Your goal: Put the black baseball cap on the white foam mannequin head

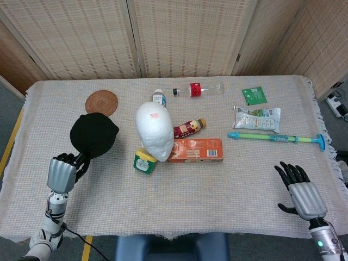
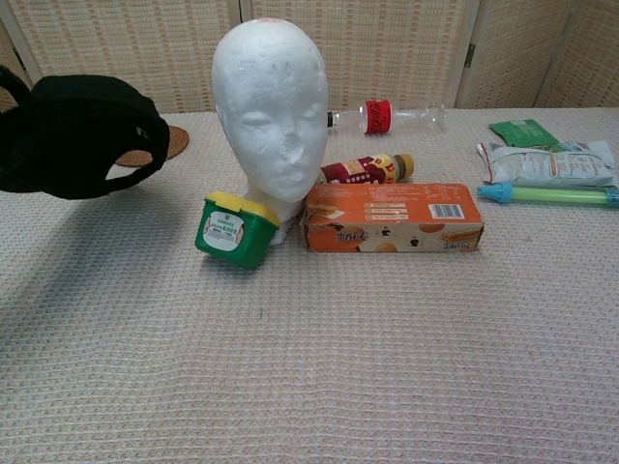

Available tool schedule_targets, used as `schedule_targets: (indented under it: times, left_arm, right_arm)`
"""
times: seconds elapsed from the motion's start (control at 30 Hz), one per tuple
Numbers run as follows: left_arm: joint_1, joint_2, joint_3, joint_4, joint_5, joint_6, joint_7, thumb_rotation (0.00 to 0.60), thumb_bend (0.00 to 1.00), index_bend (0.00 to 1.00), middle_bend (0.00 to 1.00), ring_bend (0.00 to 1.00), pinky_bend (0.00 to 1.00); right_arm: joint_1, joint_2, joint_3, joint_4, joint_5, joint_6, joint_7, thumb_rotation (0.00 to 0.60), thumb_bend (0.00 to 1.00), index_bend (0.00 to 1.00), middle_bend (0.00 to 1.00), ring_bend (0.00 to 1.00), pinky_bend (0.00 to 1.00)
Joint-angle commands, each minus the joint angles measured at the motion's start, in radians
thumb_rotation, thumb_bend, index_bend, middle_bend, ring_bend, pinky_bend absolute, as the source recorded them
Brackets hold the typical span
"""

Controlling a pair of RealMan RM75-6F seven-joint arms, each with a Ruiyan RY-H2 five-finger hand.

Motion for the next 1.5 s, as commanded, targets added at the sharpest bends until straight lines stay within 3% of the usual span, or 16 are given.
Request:
schedule_targets:
  times: [0.03, 0.37, 0.57, 0.9, 1.2, 1.27, 1.37, 1.43, 1.5]
  left_arm:
    - [-0.088, 0.061, -0.048, -0.049, -0.027, 0.024, 0.036, 0.6, 0.59, 0.69, 1.0, 0.96, 1.0]
    - [-0.282, 0.175, -0.094, -0.188, -0.015, 0.021, 0.184, 0.6, 0.6, 0.69, 1.0, 0.96, 1.0]
    - [-0.374, 0.204, -0.087, -0.329, 0.037, 0.022, 0.308, 0.6, 0.6, 0.69, 1.0, 0.96, 1.0]
    - [-0.426, 0.168, 0.006, -0.523, 0.174, -0.015, 0.532, 0.6, 0.6, 0.7, 1.0, 0.96, 1.0]
    - [-0.349, 0.069, 0.111, -0.48, 0.236, -0.042, 0.546, 0.6, 0.59, 0.69, 1.0, 0.96, 1.0]
    - [-0.324, 0.049, 0.124, -0.453, 0.233, -0.052, 0.537, 0.6, 0.53, 0.64, 1.0, 0.95, 1.0]
    - [-0.287, 0.035, 0.142, -0.429, 0.234, -0.05, 0.518, 0.6, 0.35, 0.42, 1.0, 0.92, 1.0]
    - [-0.256, 0.037, 0.148, -0.435, 0.224, -0.057, 0.521, 0.6, 0.27, 0.27, 0.91, 0.87, 1.0]
    - [-0.229, 0.052, 0.153, -0.464, 0.215, -0.063, 0.527, 0.6, 0.22, 0.17, 0.76, 0.78, 1.0]
  right_arm:
    - [0.003, -0.001, -0.006, -0.006, 0.001, -0.011, -0.01, 0.6, 0.07, 0.0, 0.0, 0.0, 0.0]
    - [0.01, -0.002, -0.009, -0.011, 0.017, -0.034, -0.022, 0.6, 0.07, 0.0, 0.0, 0.0, 0.0]
    - [0.011, 0.008, -0.001, -0.015, 0.027, -0.032, 0.001, 0.6, 0.07, 0.0, 0.0, 0.0, 0.0]
    - [0.004, 0.041, 0.0, -0.024, 0.001, -0.002, 0.063, 0.6, 0.07, 0.0, 0.0, 0.0, 0.0]
    - [-0.006, 0.058, -0.002, -0.025, -0.025, 0.028, 0.097, 0.6, 0.08, 0.0, 0.0, 0.0, 0.0]
    - [-0.008, 0.058, -0.004, -0.026, -0.029, 0.03, 0.097, 0.6, 0.08, 0.0, 0.0, 0.0, 0.0]
    - [-0.009, 0.058, -0.004, -0.026, -0.03, 0.033, 0.096, 0.6, 0.08, 0.0, 0.0, 0.0, 0.0]
    - [-0.01, 0.057, -0.003, -0.025, -0.028, 0.033, 0.092, 0.6, 0.08, 0.0, 0.0, 0.0, 0.0]
    - [-0.009, 0.055, -0.004, -0.025, -0.027, 0.03, 0.087, 0.6, 0.08, 0.0, 0.0, 0.0, 0.0]
